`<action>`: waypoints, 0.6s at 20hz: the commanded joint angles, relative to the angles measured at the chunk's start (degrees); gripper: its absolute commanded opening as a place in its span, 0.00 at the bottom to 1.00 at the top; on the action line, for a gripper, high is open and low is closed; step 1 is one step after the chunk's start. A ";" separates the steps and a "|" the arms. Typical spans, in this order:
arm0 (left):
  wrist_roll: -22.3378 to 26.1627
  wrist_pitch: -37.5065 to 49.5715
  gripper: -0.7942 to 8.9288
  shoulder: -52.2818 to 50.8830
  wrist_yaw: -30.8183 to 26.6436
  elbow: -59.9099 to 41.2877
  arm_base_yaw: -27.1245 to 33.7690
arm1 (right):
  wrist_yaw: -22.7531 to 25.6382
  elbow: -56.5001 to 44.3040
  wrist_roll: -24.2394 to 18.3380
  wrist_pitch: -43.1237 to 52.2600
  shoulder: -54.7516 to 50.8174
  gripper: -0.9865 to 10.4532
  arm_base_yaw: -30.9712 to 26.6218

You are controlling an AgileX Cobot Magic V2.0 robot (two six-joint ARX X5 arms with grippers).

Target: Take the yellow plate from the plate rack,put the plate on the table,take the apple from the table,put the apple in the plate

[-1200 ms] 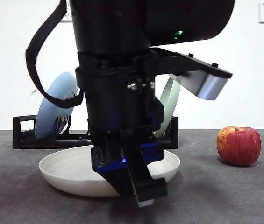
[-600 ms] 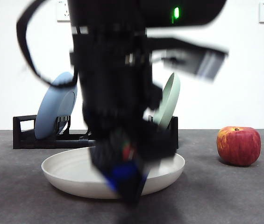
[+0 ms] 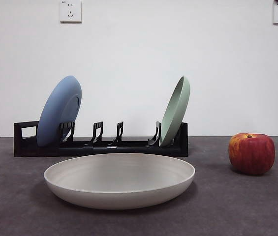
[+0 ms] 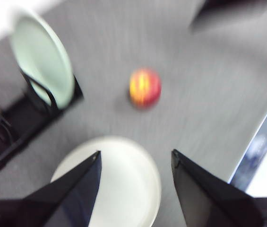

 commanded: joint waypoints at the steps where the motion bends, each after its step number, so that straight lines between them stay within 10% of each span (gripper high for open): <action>1: -4.55 -0.42 0.34 -6.29 -0.17 0.00 0.17 | 0.52 0.15 0.44 2.62 5.29 0.63 0.48; 12: -6.58 -5.14 0.34 -16.15 -0.17 0.00 0.15 | 11.76 0.15 0.33 14.05 30.42 0.65 9.11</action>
